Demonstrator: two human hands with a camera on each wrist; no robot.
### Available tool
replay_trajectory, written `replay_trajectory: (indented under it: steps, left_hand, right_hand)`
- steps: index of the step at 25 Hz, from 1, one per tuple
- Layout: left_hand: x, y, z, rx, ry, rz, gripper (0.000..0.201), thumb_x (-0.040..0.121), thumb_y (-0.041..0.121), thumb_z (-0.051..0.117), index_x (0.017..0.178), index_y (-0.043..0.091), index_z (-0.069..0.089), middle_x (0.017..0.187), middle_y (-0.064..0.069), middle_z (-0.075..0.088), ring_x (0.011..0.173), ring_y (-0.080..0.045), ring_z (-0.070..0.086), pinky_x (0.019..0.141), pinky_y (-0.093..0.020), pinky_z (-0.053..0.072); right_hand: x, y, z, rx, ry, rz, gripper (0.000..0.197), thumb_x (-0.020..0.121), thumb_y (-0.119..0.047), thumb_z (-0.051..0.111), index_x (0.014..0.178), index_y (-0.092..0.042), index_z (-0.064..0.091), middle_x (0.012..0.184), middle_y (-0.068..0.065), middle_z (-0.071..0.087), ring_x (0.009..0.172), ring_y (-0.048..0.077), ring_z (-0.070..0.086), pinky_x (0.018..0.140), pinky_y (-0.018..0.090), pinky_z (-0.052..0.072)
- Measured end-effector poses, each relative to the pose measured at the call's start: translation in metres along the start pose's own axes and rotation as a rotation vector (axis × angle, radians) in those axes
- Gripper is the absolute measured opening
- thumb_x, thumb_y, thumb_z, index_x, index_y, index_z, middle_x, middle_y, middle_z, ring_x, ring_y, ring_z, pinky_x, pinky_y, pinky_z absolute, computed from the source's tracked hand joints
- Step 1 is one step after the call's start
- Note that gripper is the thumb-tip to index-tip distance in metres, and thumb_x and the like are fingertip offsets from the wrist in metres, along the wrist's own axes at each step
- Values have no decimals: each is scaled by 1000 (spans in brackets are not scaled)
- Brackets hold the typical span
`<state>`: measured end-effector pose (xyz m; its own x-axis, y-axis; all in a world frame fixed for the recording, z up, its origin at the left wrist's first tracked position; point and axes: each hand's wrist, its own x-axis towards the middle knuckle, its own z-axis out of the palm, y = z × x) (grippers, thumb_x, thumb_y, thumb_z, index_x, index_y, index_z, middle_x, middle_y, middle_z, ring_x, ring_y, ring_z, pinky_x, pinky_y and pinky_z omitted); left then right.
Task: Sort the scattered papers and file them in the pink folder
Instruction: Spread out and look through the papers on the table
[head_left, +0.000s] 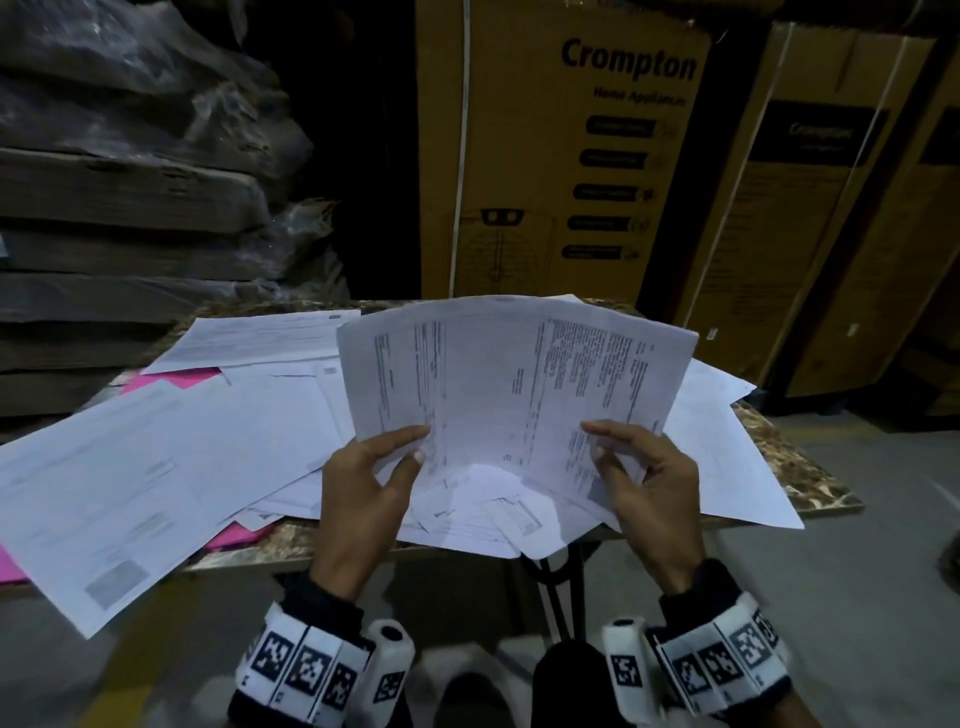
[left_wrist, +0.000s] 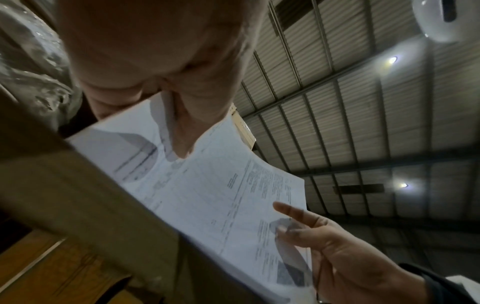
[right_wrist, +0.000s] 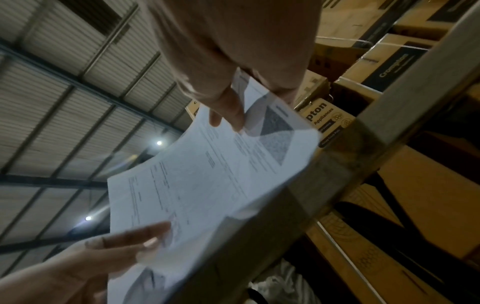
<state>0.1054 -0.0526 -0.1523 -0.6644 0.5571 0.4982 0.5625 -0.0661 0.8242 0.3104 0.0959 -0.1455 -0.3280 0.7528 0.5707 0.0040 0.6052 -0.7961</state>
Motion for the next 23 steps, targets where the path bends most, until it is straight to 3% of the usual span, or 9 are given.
replay_trajectory:
  steps: [2, 5, 7, 10, 12, 16, 19, 21, 23]
  left_hand:
    - [2, 2, -2, -10, 4, 12, 25, 89, 8, 71, 105, 27, 74, 112, 4, 73, 111, -12, 66, 96, -10, 46]
    - [7, 7, -4, -41, 4, 32, 25, 89, 8, 71, 107, 25, 74, 118, 2, 69, 117, -11, 61, 101, -25, 52]
    - [7, 8, -1, -6, 2, 23, 29, 89, 11, 72, 113, 26, 70, 131, 1, 56, 127, -11, 49, 106, -35, 49]
    - [0, 13, 7, 58, 21, -31, 38, 88, 22, 75, 122, 37, 65, 153, 3, 32, 136, -12, 31, 109, -34, 32]
    - [-10, 19, 12, 10, -42, -53, 44, 88, 30, 74, 127, 45, 61, 155, 6, 27, 140, -12, 30, 110, -35, 32]
    - [-31, 41, 29, -309, -277, -160, 51, 87, 45, 68, 135, 49, 53, 139, 7, 52, 115, -9, 62, 90, -31, 56]
    - [-37, 55, 43, -510, -316, -192, 41, 91, 28, 69, 131, 31, 62, 122, 2, 68, 102, -14, 70, 75, -25, 58]
    - [-34, 56, 47, -530, -253, -142, 30, 91, 14, 70, 120, 22, 70, 120, 4, 71, 110, -12, 67, 82, -25, 56]
    - [-27, 51, 45, -514, -237, -113, 28, 90, 3, 69, 114, 16, 74, 119, 4, 72, 115, -13, 65, 95, -34, 55]
  right_hand:
    - [8, -6, -9, -14, 15, -13, 30, 90, -3, 68, 104, -30, 71, 117, -9, 66, 114, -2, 56, 88, 9, 50]
    - [16, -17, -22, -48, 12, -40, 28, 93, -3, 63, 113, -21, 71, 125, -3, 66, 123, 6, 56, 90, 5, 46]
    - [15, -22, -25, -17, 37, -20, 32, 93, 0, 63, 112, -23, 71, 127, -2, 66, 126, 10, 55, 92, 4, 45]
    - [8, -26, -23, 127, 145, 49, 39, 91, 4, 63, 104, -32, 73, 126, -7, 66, 124, 11, 56, 89, 9, 49]
    - [2, -27, -20, 229, 228, 97, 40, 91, 4, 63, 101, -34, 74, 128, -8, 65, 125, 12, 56, 89, 15, 53]
    - [-6, -24, -9, 412, 346, 151, 40, 91, 3, 64, 103, -33, 75, 134, -12, 62, 128, 8, 54, 99, 41, 54]
    - [-13, -22, -2, 431, 342, 152, 41, 91, 2, 65, 108, -34, 74, 135, -13, 60, 128, 7, 54, 100, 43, 53]
    - [-20, -20, -1, 402, 295, 132, 41, 90, 2, 66, 113, -32, 72, 136, -12, 60, 129, 8, 53, 100, 40, 53]
    - [-20, -18, -11, 416, 251, 145, 40, 89, 2, 67, 119, -25, 69, 136, -7, 61, 127, 10, 56, 97, 35, 54]
